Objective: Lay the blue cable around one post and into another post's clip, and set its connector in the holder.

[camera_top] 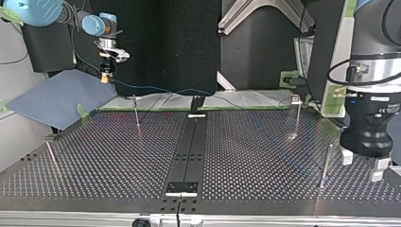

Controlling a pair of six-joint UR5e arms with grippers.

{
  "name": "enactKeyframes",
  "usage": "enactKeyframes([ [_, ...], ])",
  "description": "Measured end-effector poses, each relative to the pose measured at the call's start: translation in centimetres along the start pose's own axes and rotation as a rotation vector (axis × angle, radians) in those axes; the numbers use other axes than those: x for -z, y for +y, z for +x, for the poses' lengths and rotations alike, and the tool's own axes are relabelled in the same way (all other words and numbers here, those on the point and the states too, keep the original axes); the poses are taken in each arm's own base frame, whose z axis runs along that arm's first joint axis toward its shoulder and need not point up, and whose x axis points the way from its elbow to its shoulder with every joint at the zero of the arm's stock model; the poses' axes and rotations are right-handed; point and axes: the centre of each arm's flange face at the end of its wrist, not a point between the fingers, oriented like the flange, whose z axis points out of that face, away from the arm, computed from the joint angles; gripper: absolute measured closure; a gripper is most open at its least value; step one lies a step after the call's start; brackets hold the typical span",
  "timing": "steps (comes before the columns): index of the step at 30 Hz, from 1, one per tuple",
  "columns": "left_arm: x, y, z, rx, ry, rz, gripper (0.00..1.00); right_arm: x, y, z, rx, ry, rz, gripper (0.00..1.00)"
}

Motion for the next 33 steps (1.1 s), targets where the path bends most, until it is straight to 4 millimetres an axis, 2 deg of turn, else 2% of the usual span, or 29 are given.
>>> enactKeyframes([
  [7, -0.5, 1.5, 3.4, -0.021, 0.113, -0.070, 0.00, 0.0, -0.1, 0.0, 0.000, 0.000, 0.002, 0.82],
  [23, -2.2, 3.2, 8.1, -0.012, 0.327, -0.106, 0.00, 0.1, -0.4, -0.1, 0.001, -0.004, 0.004, 0.82],
  [27, -2.3, 3.7, 8.6, 0.000, 0.367, -0.123, 0.00, 0.1, -0.4, -0.1, 0.001, -0.004, 0.003, 0.82],
  [33, -2.3, 4.1, 8.2, 0.013, 0.385, -0.141, 0.00, 0.1, -0.4, -0.1, 0.000, -0.005, 0.003, 0.82],
])
